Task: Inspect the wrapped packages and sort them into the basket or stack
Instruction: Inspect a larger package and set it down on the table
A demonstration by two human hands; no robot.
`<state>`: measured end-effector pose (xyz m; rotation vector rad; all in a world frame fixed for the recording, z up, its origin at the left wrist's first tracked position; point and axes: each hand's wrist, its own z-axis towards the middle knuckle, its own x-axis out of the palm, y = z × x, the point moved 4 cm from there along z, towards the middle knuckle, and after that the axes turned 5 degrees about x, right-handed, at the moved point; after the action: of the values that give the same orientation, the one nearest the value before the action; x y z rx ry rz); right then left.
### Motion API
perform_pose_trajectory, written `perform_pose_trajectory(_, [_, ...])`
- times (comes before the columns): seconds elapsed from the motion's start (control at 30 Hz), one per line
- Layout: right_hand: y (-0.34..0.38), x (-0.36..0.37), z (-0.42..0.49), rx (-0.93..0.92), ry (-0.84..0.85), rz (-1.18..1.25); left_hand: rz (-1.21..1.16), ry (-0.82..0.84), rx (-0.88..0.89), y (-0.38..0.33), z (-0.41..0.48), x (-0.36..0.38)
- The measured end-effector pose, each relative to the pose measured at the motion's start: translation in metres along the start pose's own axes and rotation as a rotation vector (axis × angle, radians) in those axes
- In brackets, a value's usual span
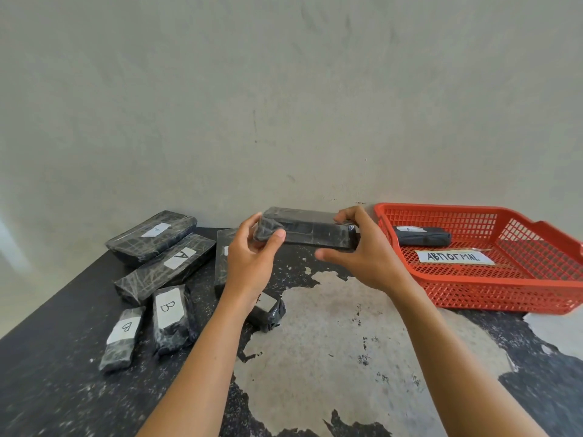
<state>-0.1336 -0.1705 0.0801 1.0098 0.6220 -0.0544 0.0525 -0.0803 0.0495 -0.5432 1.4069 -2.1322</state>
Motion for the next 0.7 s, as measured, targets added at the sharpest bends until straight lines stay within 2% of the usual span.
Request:
perform_pose_trajectory(0.07, [0.001, -0.002, -0.002, 0.027, 0.018, 0.074, -0.015, 0.007, 0.004, 0.001, 0.0, 0.0])
perform_pose_trajectory(0.17, [-0.001, -0.004, 0.001, 0.014, -0.069, 0.05, -0.042, 0.006, 0.004, 0.002, -0.001, 0.0])
perform_pose_trajectory(0.33, [-0.005, 0.0, 0.001, -0.013, -0.114, 0.015, -0.038, 0.008, 0.003, 0.008, -0.001, 0.0])
perform_pose_trajectory(0.6, [0.0, -0.005, -0.002, -0.165, -0.045, 0.02, -0.024, -0.028, -0.03, 0.01, 0.0, -0.002])
perform_pose_trajectory(0.7, [0.001, -0.004, -0.003, -0.107, -0.031, -0.002, -0.062, 0.005, -0.016, 0.011, 0.001, -0.001])
